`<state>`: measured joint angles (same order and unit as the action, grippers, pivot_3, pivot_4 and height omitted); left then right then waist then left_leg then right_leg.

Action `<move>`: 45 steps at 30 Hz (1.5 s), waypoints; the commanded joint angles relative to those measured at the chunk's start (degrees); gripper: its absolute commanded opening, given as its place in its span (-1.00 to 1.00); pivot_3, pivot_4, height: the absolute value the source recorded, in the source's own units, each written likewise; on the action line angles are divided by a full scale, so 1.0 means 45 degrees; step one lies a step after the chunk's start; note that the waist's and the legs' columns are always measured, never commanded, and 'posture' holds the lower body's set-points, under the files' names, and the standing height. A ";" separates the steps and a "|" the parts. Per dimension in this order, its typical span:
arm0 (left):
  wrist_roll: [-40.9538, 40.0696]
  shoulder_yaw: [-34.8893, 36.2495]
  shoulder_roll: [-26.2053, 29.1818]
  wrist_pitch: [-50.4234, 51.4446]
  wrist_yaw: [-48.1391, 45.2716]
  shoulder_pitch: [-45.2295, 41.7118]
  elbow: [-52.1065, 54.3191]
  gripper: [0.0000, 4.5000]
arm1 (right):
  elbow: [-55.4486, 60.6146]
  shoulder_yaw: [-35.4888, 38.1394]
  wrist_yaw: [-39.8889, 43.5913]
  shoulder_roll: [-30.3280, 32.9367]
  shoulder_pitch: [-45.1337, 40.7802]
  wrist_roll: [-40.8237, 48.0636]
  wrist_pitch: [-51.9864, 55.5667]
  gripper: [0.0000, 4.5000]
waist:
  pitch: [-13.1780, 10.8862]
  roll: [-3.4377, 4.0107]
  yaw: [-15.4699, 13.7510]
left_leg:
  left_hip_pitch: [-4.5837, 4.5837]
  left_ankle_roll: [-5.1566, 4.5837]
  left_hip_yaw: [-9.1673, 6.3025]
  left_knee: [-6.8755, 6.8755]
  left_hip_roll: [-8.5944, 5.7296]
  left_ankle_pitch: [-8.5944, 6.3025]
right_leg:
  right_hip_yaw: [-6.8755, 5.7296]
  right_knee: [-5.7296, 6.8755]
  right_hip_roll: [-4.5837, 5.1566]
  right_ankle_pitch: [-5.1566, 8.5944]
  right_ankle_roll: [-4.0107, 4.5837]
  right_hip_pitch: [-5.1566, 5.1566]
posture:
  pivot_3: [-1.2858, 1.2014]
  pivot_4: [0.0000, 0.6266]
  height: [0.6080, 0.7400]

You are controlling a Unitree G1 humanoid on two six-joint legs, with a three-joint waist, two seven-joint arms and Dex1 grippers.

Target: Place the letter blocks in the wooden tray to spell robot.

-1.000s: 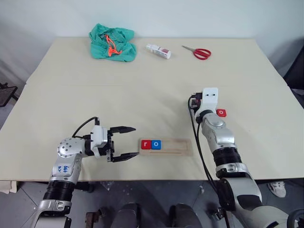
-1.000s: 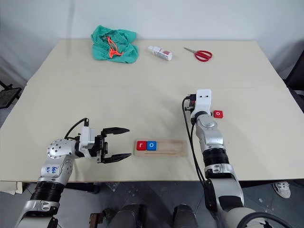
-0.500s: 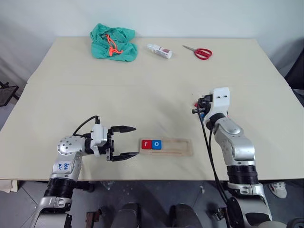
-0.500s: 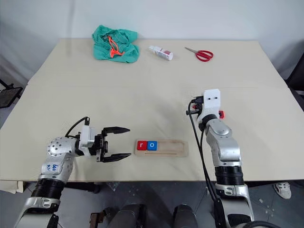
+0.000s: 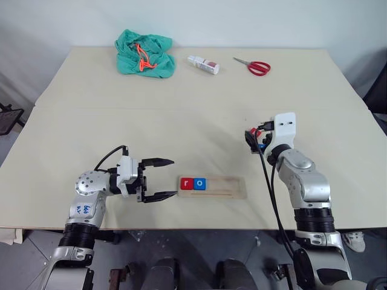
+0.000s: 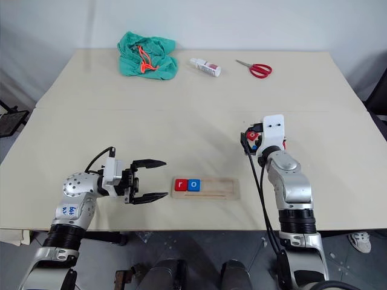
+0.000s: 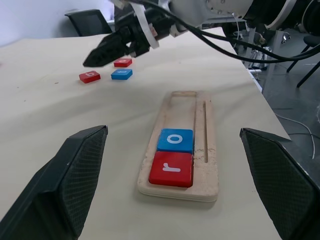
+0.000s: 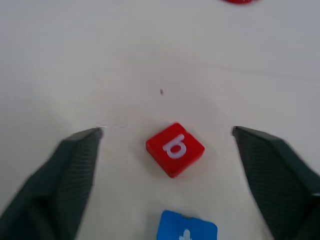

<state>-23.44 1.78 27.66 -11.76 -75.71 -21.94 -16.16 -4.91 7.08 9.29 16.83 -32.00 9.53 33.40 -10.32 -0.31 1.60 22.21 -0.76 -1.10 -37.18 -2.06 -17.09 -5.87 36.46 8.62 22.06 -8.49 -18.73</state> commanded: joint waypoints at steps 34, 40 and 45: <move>-0.0098 0.0258 0.0123 -0.0411 0.0379 0.0085 0.0081 1.00 | -0.4291 -0.0505 0.1152 0.0728 -0.2017 -0.1402 -0.2082 0.99 | 0.0000 0.0000 0.0020 | 0.0001 0.0000 0.0001 0.0001 0.0007 0.0000 | -0.0005 -0.0006 -0.0002 0.0000 0.0000 0.0001 | 0.03 -0.52 1.00; -0.0103 0.0243 0.0141 -0.0370 0.0448 0.0094 0.0155 1.00 | -0.4972 -0.0551 0.1102 0.0864 -0.2321 -0.1683 -0.2135 0.99 | 0.0000 0.0000 0.0023 | 0.0001 0.0000 0.0002 -0.0001 0.0006 0.0000 | -0.0005 -0.0006 -0.0002 0.0000 0.0000 0.0002 | 0.03 -0.52 1.00; -0.0101 0.0246 0.0163 -0.0363 0.0470 0.0138 0.0205 1.00 | -0.5037 -0.0476 0.0984 0.1296 -0.2401 -0.1963 -0.2075 0.99 | 0.0000 0.0000 -0.0006 | 0.0002 0.0000 0.0002 -0.0002 0.0005 0.0000 | -0.0004 -0.0006 0.0000 0.0000 0.0000 0.0002 | 0.03 -0.52 1.00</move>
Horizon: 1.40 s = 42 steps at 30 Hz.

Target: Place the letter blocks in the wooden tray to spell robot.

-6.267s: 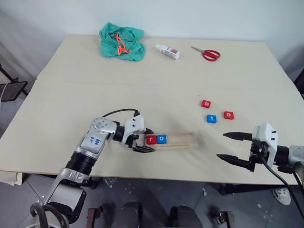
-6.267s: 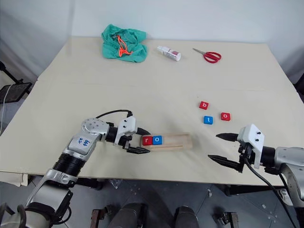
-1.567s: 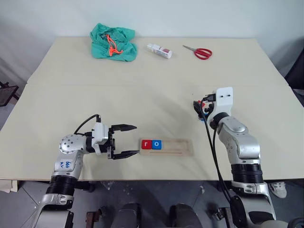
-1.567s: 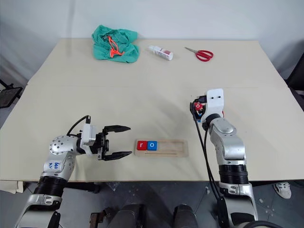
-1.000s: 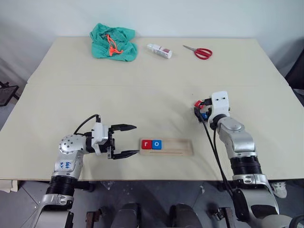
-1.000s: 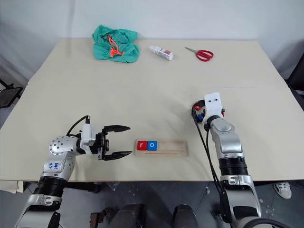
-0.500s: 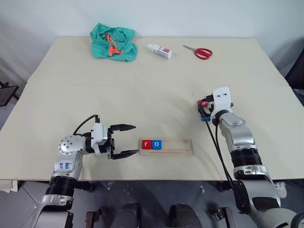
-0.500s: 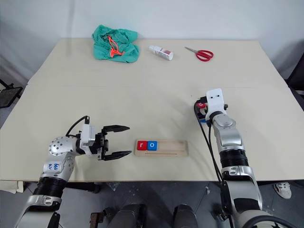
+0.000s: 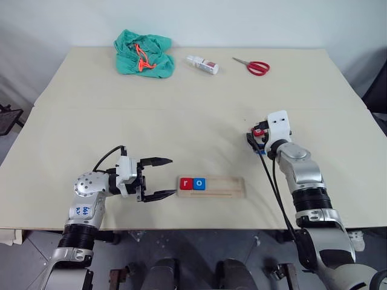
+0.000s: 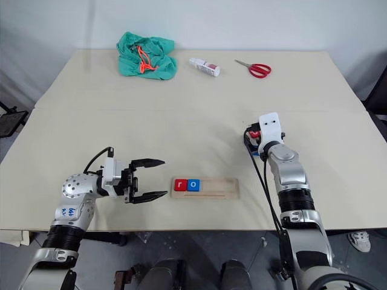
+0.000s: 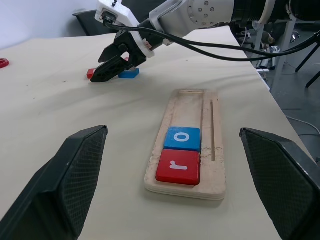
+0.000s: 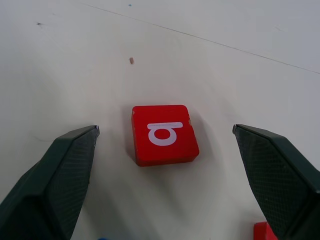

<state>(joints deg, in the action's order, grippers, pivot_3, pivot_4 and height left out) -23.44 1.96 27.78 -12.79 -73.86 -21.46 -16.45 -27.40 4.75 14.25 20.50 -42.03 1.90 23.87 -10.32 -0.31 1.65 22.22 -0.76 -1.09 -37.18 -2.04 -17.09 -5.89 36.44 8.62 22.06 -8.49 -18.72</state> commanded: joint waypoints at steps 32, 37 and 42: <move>-0.0096 0.0132 0.0071 -0.0108 0.0130 -0.0174 0.0142 1.00 | 0.2491 0.1378 -0.0763 -0.0260 0.0054 0.1409 0.1412 0.99 | 0.0000 0.0000 0.0002 | 0.0005 0.0000 0.0005 0.0006 0.0014 0.0000 | -0.0007 -0.0007 -0.0006 0.0000 0.0000 -0.0003 | 0.03 -0.52 1.00; -0.0127 0.0127 0.0101 -0.0027 0.0147 -0.0128 0.0304 1.00 | 0.0892 0.1471 -0.1363 -0.0663 -0.0384 0.1309 0.0683 0.99 | -0.0001 0.0000 -0.0044 | 0.0007 0.0000 -0.0011 -0.0005 -0.0006 0.0000 | -0.0004 -0.0005 0.0002 0.0000 0.0000 0.0003 | 0.03 -0.52 1.00; -0.0193 0.0214 0.0207 0.0095 0.0203 0.0022 0.0579 1.00 | -0.0336 0.1434 -0.1726 -0.0730 -0.0790 0.1274 -0.0397 0.99 | -0.0001 0.0001 0.0028 | 0.0008 0.0000 -0.0006 0.0006 -0.0008 0.0000 | -0.0004 -0.0007 0.0003 0.0000 0.0000 -0.0002 | 0.03 -0.52 1.00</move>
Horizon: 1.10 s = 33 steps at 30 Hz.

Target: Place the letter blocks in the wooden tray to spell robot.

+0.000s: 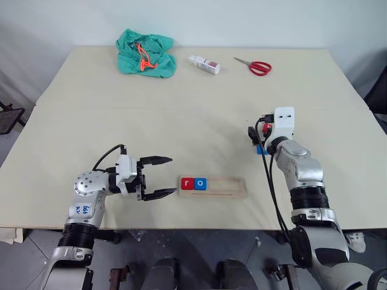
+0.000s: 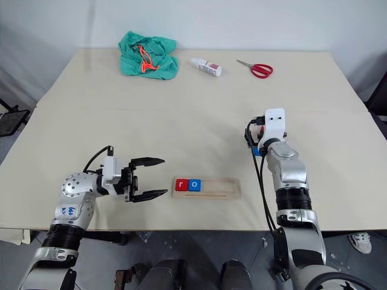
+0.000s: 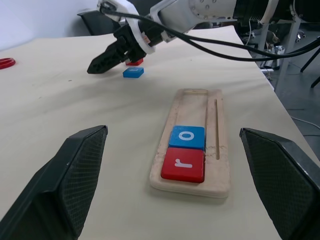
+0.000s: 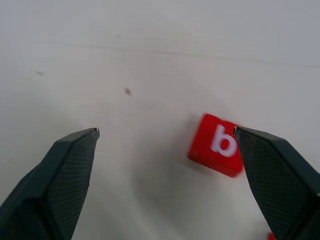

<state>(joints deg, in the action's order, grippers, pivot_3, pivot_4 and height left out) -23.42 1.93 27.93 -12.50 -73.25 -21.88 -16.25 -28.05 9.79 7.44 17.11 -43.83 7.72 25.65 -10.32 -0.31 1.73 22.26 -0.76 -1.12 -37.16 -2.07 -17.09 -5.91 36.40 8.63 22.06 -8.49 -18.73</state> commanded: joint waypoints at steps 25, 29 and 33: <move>-0.0279 0.0315 0.0352 0.0249 0.0152 0.0293 0.0927 1.00 | -0.3529 0.1077 -0.1580 -0.0538 -0.1323 0.0341 -0.1906 0.83 | 0.0000 0.0001 0.0053 | -0.0004 0.0000 0.0005 -0.0002 0.0011 0.0000 | 0.0002 0.0004 -0.0005 0.0000 0.0000 0.0000 | 0.03 -0.52 1.00; -0.0288 0.0305 0.0359 0.0230 0.0096 0.0268 0.0869 1.00 | -0.3423 0.1009 -0.1613 -0.0549 -0.1230 0.0362 -0.1981 0.28 | 0.0000 0.0001 0.0046 | -0.0005 0.0000 0.0003 -0.0003 0.0010 0.0000 | 0.0004 0.0005 -0.0004 0.0000 0.0000 0.0002 | 0.03 -0.52 1.00; -0.0299 0.0287 0.0349 0.0243 0.0052 0.0264 0.0848 1.00 | -0.3175 0.0910 -0.1525 -0.0482 -0.1146 0.0322 -0.1980 -0.33 | 0.0000 0.0001 0.0049 | -0.0005 0.0000 0.0003 -0.0003 0.0011 0.0000 | 0.0003 0.0005 -0.0005 0.0000 0.0000 0.0002 | 0.03 -0.52 1.00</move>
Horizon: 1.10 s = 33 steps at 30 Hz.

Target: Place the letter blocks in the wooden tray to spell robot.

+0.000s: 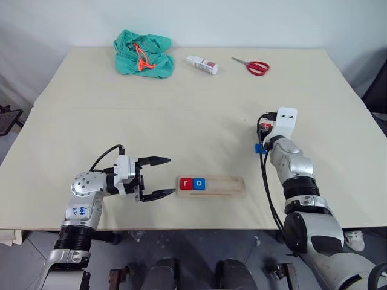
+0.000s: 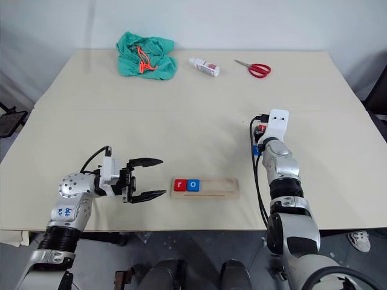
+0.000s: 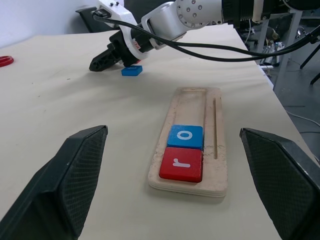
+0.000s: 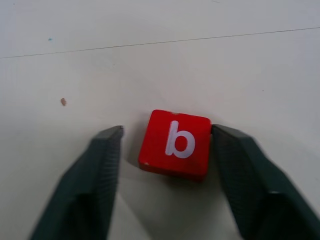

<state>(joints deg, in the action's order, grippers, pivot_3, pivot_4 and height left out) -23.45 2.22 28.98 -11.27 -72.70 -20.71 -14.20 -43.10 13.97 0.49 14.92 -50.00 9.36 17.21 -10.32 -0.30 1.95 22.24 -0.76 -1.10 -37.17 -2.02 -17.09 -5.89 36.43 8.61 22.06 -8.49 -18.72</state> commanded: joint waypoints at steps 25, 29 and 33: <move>-0.0705 0.0364 0.0452 0.0004 -0.1621 0.0368 -0.0075 1.00 | 1.8371 0.1852 0.2567 0.2221 0.8536 0.3923 1.0273 -0.35 | -0.0003 0.0005 -0.0410 | 0.0028 -0.0005 0.0024 0.0004 -0.0005 0.0002 | 0.0018 -0.0111 -0.0002 0.0000 0.0000 0.0020 | 0.03 -0.52 1.00; -0.0701 0.0346 0.0461 0.0045 -0.1733 0.0347 -0.0161 1.00 | 1.9767 0.2136 0.2415 0.1889 1.0560 0.4113 1.1254 -0.35 | -0.0002 0.0005 -0.0455 | 0.0012 -0.0004 0.0021 0.0003 0.0002 0.0003 | 0.0019 -0.0107 -0.0007 0.0000 0.0000 0.0030 | 0.03 -0.52 1.00; -0.0725 0.0296 0.0390 0.0096 -0.1894 0.0269 -0.0176 1.00 | 2.0169 0.1862 0.1947 0.1225 1.1935 0.3898 1.1446 -0.35 | -0.0005 0.0011 -0.0592 | 0.0022 0.0002 -0.0009 0.0028 -0.0016 -0.0008 | 0.0015 -0.0098 -0.0005 0.0000 0.0000 0.0025 | 0.03 -0.52 1.00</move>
<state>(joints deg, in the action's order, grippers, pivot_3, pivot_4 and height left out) -25.55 3.21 30.52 -10.58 -80.55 -19.26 -15.72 44.72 22.17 10.30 20.79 3.51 27.07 69.42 -10.34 -0.25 -0.71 22.33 -0.82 -1.05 -37.09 -2.15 -17.13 -5.79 35.97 8.65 22.06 -8.49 -18.61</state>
